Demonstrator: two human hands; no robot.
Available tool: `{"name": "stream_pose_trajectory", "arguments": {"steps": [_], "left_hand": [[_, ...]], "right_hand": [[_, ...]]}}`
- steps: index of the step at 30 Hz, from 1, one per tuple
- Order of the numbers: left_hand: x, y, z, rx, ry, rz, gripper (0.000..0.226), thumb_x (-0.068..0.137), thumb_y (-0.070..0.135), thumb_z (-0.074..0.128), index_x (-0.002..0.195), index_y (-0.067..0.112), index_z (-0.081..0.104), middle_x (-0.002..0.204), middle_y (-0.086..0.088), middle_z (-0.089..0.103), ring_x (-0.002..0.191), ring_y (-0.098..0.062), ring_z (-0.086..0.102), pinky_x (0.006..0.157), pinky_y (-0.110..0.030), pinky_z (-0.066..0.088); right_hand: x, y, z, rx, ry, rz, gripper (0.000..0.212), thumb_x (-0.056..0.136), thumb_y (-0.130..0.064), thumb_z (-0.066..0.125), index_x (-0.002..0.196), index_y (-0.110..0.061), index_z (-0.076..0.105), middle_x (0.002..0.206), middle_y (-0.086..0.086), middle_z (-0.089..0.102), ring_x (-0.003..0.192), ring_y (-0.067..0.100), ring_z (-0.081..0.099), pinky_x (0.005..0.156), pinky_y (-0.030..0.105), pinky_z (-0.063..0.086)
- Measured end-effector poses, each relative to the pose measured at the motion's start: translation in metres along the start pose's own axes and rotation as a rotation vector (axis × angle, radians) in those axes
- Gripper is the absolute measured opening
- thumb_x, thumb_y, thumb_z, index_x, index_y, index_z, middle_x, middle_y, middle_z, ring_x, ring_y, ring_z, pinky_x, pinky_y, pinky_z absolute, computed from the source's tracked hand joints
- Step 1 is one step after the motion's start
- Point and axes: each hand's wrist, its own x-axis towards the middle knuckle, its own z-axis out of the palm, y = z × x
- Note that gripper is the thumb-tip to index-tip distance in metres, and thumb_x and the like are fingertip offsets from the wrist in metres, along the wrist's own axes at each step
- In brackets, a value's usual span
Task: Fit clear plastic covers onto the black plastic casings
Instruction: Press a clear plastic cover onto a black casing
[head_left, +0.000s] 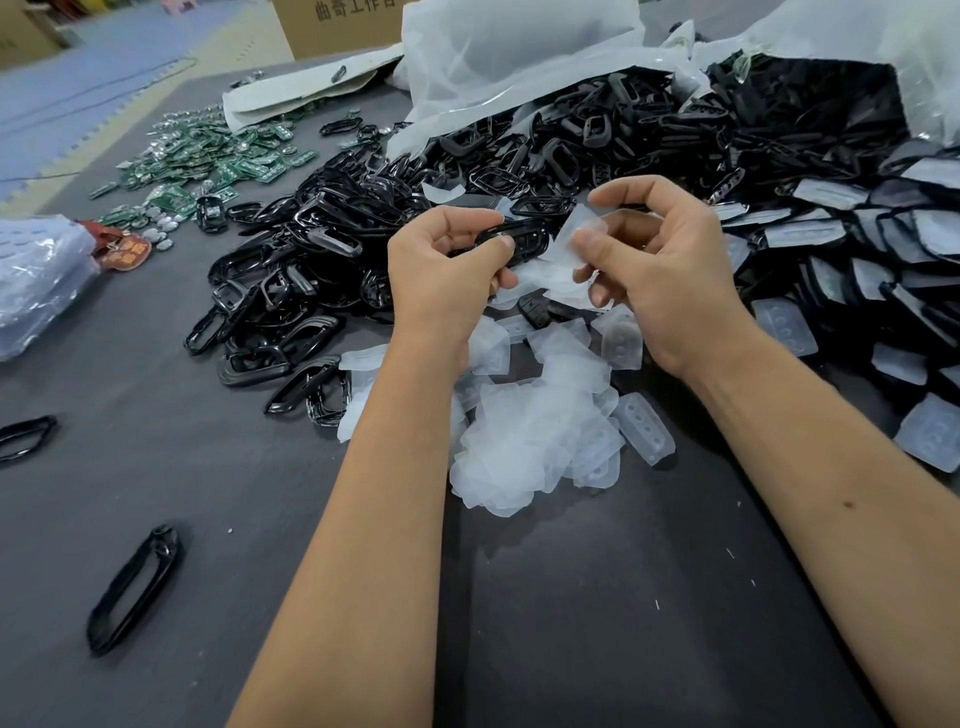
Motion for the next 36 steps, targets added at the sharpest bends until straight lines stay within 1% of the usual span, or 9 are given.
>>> {"name": "stream_pose_trajectory", "arguments": {"steps": [5, 11, 13, 16, 19, 24, 27, 31, 36], "left_hand": [[-0.0021, 0.0006, 0.0018, 0.007, -0.048, -0.006, 0.019, 0.081, -0.008, 0.075, 0.092, 0.008, 0.074, 0.077, -0.008, 0.069, 0.051, -0.016, 0.064, 0.051, -0.021, 0.048], [-0.0025, 0.0012, 0.0016, -0.015, -0.058, -0.024, 0.02, 0.083, -0.01, 0.072, 0.091, 0.008, 0.073, 0.073, -0.006, 0.069, 0.051, -0.017, 0.064, 0.051, -0.02, 0.048], [-0.0032, 0.0017, 0.0017, -0.018, -0.066, -0.03, 0.021, 0.083, -0.011, 0.07, 0.091, 0.008, 0.073, 0.073, -0.006, 0.068, 0.052, -0.017, 0.065, 0.052, -0.02, 0.048], [-0.0041, 0.0022, 0.002, -0.01, -0.078, -0.032, 0.023, 0.084, -0.012, 0.067, 0.09, 0.009, 0.072, 0.077, -0.009, 0.069, 0.052, -0.017, 0.066, 0.05, -0.019, 0.047], [-0.0043, 0.0029, 0.0021, -0.01, -0.075, -0.036, 0.024, 0.084, -0.013, 0.066, 0.09, 0.009, 0.072, 0.079, -0.011, 0.068, 0.051, -0.017, 0.066, 0.05, -0.019, 0.047], [-0.0051, 0.0029, 0.0029, -0.008, -0.066, -0.04, 0.024, 0.084, -0.013, 0.067, 0.09, 0.01, 0.072, 0.083, -0.014, 0.068, 0.052, -0.018, 0.066, 0.05, -0.019, 0.048], [-0.0053, 0.0034, 0.0035, -0.013, -0.063, -0.042, 0.024, 0.083, -0.013, 0.066, 0.091, 0.009, 0.072, 0.081, -0.012, 0.07, 0.052, -0.017, 0.067, 0.049, -0.019, 0.047], [-0.0054, 0.0035, 0.0035, -0.011, -0.065, -0.047, 0.026, 0.083, -0.014, 0.064, 0.093, 0.009, 0.072, 0.078, -0.008, 0.068, 0.052, -0.016, 0.066, 0.05, -0.019, 0.048], [-0.0055, 0.0035, 0.0033, 0.002, -0.075, -0.043, 0.026, 0.083, -0.013, 0.064, 0.095, 0.009, 0.072, 0.083, -0.01, 0.067, 0.053, -0.017, 0.067, 0.052, -0.019, 0.048]], "right_hand": [[-0.0029, -0.0028, 0.004, -0.02, -0.003, -0.016, 0.029, 0.09, 0.003, 0.076, 0.115, -0.001, 0.062, 0.079, 0.007, 0.07, 0.071, 0.023, 0.075, 0.054, 0.027, 0.055], [-0.0061, -0.0053, 0.0064, -0.064, 0.025, -0.024, 0.021, 0.087, 0.002, 0.079, 0.098, -0.007, 0.064, 0.08, 0.01, 0.076, 0.072, 0.026, 0.076, 0.053, 0.027, 0.056], [-0.0054, -0.0046, 0.0063, -0.084, 0.038, -0.031, 0.017, 0.088, 0.001, 0.079, 0.095, -0.007, 0.066, 0.083, 0.014, 0.074, 0.073, 0.022, 0.075, 0.055, 0.028, 0.056], [-0.0039, -0.0042, 0.0054, -0.103, 0.045, -0.04, 0.009, 0.092, -0.003, 0.076, 0.094, -0.008, 0.069, 0.084, 0.009, 0.071, 0.075, 0.015, 0.068, 0.06, 0.028, 0.057], [-0.0045, -0.0058, 0.0049, -0.032, 0.0, -0.034, 0.007, 0.096, -0.004, 0.071, 0.098, -0.006, 0.065, 0.092, 0.013, 0.074, 0.081, 0.023, 0.075, 0.062, 0.03, 0.059], [-0.0024, -0.002, 0.0067, -0.049, 0.002, -0.052, 0.014, 0.095, -0.004, 0.074, 0.104, 0.005, 0.07, 0.086, 0.017, 0.071, 0.071, 0.018, 0.069, 0.062, 0.026, 0.055], [-0.0002, -0.0004, 0.0058, -0.053, 0.004, -0.044, 0.016, 0.095, -0.006, 0.074, 0.108, 0.004, 0.073, 0.086, 0.014, 0.071, 0.069, 0.016, 0.066, 0.062, 0.025, 0.053], [-0.001, 0.0007, 0.0055, -0.06, -0.019, -0.049, 0.008, 0.094, 0.0, 0.073, 0.101, -0.001, 0.073, 0.076, 0.007, 0.072, 0.066, 0.016, 0.069, 0.058, 0.024, 0.052], [-0.0002, 0.0009, 0.0048, -0.094, 0.019, -0.05, 0.007, 0.091, 0.0, 0.076, 0.096, 0.001, 0.072, 0.075, 0.012, 0.071, 0.062, 0.018, 0.067, 0.055, 0.025, 0.05]]}}
